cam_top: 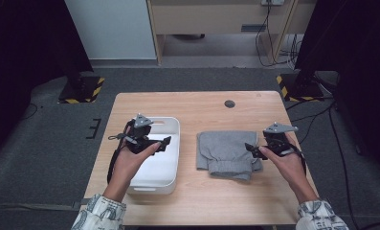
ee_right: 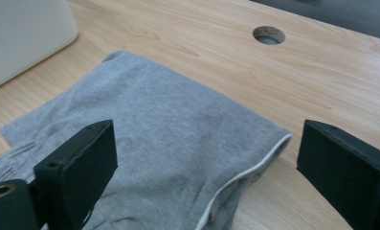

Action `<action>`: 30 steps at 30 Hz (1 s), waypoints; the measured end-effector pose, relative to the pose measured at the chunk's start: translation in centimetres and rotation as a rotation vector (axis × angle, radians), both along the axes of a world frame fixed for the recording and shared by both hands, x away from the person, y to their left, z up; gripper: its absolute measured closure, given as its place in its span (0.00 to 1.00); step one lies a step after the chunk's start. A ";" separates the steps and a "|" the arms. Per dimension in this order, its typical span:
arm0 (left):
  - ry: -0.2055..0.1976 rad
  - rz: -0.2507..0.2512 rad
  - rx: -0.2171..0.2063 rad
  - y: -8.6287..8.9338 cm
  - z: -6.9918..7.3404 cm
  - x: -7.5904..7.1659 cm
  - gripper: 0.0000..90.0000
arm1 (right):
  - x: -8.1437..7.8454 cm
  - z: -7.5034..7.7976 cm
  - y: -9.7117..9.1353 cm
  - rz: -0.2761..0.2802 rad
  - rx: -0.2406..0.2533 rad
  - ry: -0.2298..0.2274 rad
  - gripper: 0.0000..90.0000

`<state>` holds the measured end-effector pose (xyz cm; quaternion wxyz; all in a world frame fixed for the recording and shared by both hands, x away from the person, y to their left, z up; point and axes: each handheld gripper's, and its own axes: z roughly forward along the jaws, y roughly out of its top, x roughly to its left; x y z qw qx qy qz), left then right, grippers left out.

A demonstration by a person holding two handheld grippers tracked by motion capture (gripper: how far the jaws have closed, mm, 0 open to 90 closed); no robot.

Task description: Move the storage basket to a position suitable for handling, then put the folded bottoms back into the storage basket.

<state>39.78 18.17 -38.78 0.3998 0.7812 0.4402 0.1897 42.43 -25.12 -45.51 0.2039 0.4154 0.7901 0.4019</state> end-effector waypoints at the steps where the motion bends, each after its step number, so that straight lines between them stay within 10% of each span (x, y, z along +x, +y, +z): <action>1: -0.004 -0.014 -0.001 -0.8 0.1 0.0 0.14 | 0.1 0.0 -0.1 -0.018 0.013 0.004 0.10; 19: 0.015 -0.151 0.019 -10.2 -1.4 0.4 0.13 | 4.0 -0.5 -0.6 -0.037 -0.044 0.085 0.17; 30: 0.030 -0.167 0.048 -12.1 -2.6 0.3 0.13 | 6.4 -3.6 -0.5 -0.075 -0.043 0.175 0.15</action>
